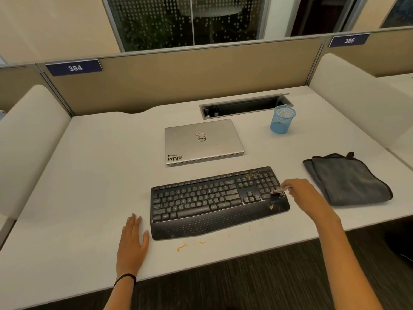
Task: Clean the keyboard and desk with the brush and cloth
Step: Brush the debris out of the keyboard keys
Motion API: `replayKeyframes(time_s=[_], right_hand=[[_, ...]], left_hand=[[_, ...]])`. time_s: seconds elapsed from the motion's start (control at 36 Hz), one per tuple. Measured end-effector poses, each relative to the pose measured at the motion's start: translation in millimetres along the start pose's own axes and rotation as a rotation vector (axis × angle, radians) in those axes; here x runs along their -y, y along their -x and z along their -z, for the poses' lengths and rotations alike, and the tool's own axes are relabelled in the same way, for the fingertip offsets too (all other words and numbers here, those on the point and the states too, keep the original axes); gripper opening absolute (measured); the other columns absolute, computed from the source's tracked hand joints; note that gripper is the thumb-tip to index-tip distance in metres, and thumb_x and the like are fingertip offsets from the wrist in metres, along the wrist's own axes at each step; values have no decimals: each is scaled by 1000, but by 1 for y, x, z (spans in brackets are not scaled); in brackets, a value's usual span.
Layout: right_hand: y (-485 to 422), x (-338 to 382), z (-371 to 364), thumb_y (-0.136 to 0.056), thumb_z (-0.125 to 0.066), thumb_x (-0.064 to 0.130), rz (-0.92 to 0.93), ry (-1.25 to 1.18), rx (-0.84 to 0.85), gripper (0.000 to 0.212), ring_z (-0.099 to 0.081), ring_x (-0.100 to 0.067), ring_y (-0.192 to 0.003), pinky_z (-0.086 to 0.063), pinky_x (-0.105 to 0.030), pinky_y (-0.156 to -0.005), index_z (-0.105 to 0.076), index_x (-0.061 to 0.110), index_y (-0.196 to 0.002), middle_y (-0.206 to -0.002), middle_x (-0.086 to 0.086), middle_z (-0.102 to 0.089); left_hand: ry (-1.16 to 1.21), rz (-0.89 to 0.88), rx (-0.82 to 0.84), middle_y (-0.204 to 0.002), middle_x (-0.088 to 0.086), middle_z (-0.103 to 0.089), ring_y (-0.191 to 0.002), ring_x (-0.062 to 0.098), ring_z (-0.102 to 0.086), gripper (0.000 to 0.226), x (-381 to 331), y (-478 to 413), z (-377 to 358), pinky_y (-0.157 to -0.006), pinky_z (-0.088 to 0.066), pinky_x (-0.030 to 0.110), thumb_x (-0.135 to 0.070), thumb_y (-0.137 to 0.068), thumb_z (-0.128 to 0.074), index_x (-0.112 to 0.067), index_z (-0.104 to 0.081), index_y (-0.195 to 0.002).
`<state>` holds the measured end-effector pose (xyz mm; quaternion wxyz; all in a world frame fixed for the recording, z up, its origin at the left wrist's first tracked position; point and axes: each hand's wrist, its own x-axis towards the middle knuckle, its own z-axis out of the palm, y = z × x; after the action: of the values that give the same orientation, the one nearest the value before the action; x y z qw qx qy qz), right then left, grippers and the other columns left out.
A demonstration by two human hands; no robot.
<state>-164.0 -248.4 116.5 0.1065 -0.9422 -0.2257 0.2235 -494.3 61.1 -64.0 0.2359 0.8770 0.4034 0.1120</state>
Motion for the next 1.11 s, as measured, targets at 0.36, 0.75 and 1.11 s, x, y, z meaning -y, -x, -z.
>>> replayKeyframes(time_s=[0.36, 0.75, 1.11], right_hand=[[4, 11, -10, -95, -45, 6, 242, -153, -45, 25, -56, -7, -75, -39, -6, -56, -66, 12, -108, -109, -13, -65], [9, -9, -14, -93, -47, 2, 207, 21, -26, 27, -59, -20, -91, -36, -13, -62, -65, 11, -112, -115, -11, -64], [-29, -10, -23, -94, -46, 3, 245, -117, -361, 29, -63, -29, -95, -49, -36, -81, -62, 11, -116, -107, -11, -67]], left_hand=[[-8, 4, 5, -157, 2, -13, -143, 12, -8, 59, 2, -1, -2, -117, -5, 32, -25, -96, -48, -12, -23, -148], [-7, -7, -4, -156, 4, -16, -144, 14, -10, 57, 0, 0, 0, -117, -4, 30, -21, -96, -49, -10, -26, -147], [3, 0, -4, -157, 3, -15, -143, 13, -9, 57, -1, 0, 1, -117, -4, 31, -21, -97, -48, -10, -25, -148]])
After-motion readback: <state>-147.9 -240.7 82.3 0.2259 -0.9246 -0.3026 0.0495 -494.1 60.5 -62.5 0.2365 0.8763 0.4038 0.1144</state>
